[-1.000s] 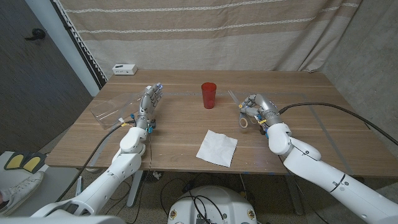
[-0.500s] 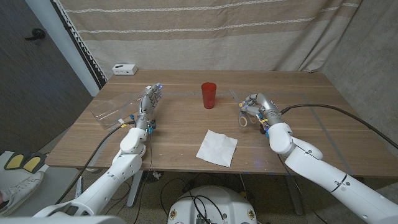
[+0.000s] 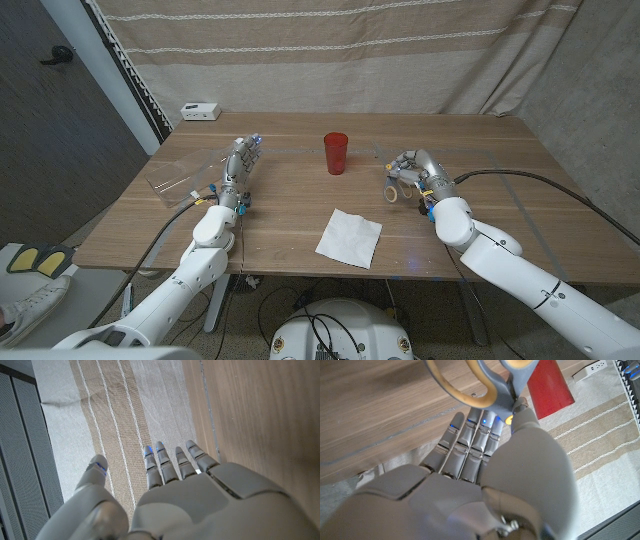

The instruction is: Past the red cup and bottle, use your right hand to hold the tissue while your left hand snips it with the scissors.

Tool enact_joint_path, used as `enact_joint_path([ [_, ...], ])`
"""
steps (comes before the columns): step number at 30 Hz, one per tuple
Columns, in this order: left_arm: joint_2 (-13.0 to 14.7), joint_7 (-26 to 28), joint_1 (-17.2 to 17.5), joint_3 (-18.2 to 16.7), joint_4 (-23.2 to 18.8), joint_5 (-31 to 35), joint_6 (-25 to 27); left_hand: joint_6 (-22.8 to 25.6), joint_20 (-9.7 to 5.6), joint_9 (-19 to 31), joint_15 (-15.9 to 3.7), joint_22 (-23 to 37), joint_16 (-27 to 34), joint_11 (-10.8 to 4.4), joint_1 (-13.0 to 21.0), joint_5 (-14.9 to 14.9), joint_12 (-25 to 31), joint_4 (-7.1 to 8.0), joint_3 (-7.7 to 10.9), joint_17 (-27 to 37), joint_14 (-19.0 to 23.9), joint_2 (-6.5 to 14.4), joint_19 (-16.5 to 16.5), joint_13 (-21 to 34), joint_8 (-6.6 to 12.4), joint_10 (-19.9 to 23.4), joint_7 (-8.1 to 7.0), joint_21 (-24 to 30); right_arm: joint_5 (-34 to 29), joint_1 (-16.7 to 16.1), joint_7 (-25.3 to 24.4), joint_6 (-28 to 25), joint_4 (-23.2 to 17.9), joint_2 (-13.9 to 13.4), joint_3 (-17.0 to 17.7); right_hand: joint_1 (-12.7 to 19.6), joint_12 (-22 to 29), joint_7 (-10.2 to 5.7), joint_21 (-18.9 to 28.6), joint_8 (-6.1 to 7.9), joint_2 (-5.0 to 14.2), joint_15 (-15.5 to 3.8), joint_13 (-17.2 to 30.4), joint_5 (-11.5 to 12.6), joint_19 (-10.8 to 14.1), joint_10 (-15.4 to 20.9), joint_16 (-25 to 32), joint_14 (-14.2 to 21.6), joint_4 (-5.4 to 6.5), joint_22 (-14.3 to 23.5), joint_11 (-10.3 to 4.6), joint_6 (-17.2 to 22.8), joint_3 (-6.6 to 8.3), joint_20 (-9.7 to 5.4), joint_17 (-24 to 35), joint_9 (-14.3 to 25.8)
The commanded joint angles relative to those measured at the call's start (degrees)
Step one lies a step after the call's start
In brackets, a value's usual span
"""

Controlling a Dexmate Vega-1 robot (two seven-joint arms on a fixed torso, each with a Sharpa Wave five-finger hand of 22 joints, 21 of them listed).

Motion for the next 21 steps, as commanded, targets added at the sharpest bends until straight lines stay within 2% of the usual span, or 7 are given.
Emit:
enact_joint_path([
  [1, 0.39, -2.46, -0.48, 0.66, 0.47, -0.14, -0.35, 1.02, -6.22, 0.24, -6.89, 0.09, 0.16, 0.06, 0.79, 0.25, 0.24, -0.32, 0.08, 0.19, -0.15, 0.01, -0.27, 0.15, 0.38, 0.48, 0.43, 0.0, 6.47, -0.88, 0.35, 1.56, 0.56, 1.18, 2.26, 7.84, 0.17, -0.07, 0.7, 0.4, 7.12, -7.1, 0.14, -0.34, -0.29, 4.71, -0.46, 0.64, -0.03, 0.14, -4.2, 0.16, 0.58, -1.97, 0.15, -0.05],
  [6, 0.51, -5.09, -0.92, 1.4, 0.95, -0.32, -1.02, 0.91, -6.17, 0.23, -6.87, 0.09, 0.21, 0.17, 0.68, 0.24, 0.27, -0.29, -0.02, 0.2, -0.07, -0.13, -0.3, 0.16, 0.25, 0.65, 0.61, -0.01, 7.54, -0.79, -0.01, 1.74, 0.69, 1.06, 2.26, 7.85, 0.13, 0.12, 0.84, 0.47, 7.09, -7.1, 0.13, -0.43, -0.42, 4.79, -0.55, 0.66, -0.01, 0.12, -4.15, 0.15, 0.62, -1.9, 0.19, -0.08],
  [13, 0.73, -6.41, -1.22, 1.71, 1.06, -0.38, -1.29, 1.07, -6.09, 0.22, -6.85, 0.08, 0.27, 0.22, 0.53, 0.25, 0.33, -0.25, -0.16, 0.21, 0.06, -0.32, -0.3, 0.16, 0.18, 0.95, 0.63, 0.01, 7.51, -0.22, -0.64, 2.14, 0.9, 0.72, 1.56, 7.88, 0.06, 0.04, 1.08, 0.59, 7.11, -7.09, 0.11, -0.54, -0.57, 4.89, -0.67, 0.73, 0.01, 0.09, -4.13, 0.2, 0.71, -1.88, 0.25, -0.17],
  [17, 0.83, -7.49, -1.43, 1.83, 1.3, -0.9, -1.11, 1.69, -6.04, 0.21, -7.27, 0.08, 0.35, -0.26, 0.48, 0.28, 0.6, -0.24, -0.24, 0.21, 0.29, -0.42, -0.2, 0.16, 0.28, 1.84, 0.29, 0.05, 7.56, 0.08, -0.7, 2.1, 1.02, 0.55, 1.31, 7.89, 0.03, 0.01, 1.22, 0.66, 7.08, -7.09, 0.06, -0.6, -0.63, 5.03, -0.8, 0.68, 0.02, 0.08, -4.26, 0.2, 0.73, -1.87, 0.24, -0.19],
  [21, 0.75, -8.22, -1.58, 1.93, 1.53, -1.09, -1.39, 1.92, -6.03, 0.21, -7.07, 0.07, 0.43, 0.05, 0.46, 0.3, 0.57, -0.23, -0.29, 0.2, 0.54, -0.47, -0.15, 0.16, 0.27, 1.91, 0.25, 0.08, 8.78, 0.11, -0.63, 2.56, 1.3, 0.85, 1.72, 7.87, -0.05, -0.17, 1.42, 0.76, 7.06, -7.09, 0.04, -0.67, -0.72, 5.06, -0.85, 0.77, 0.05, 0.05, -4.17, 0.31, 0.75, -1.86, 0.3, -0.29],
])
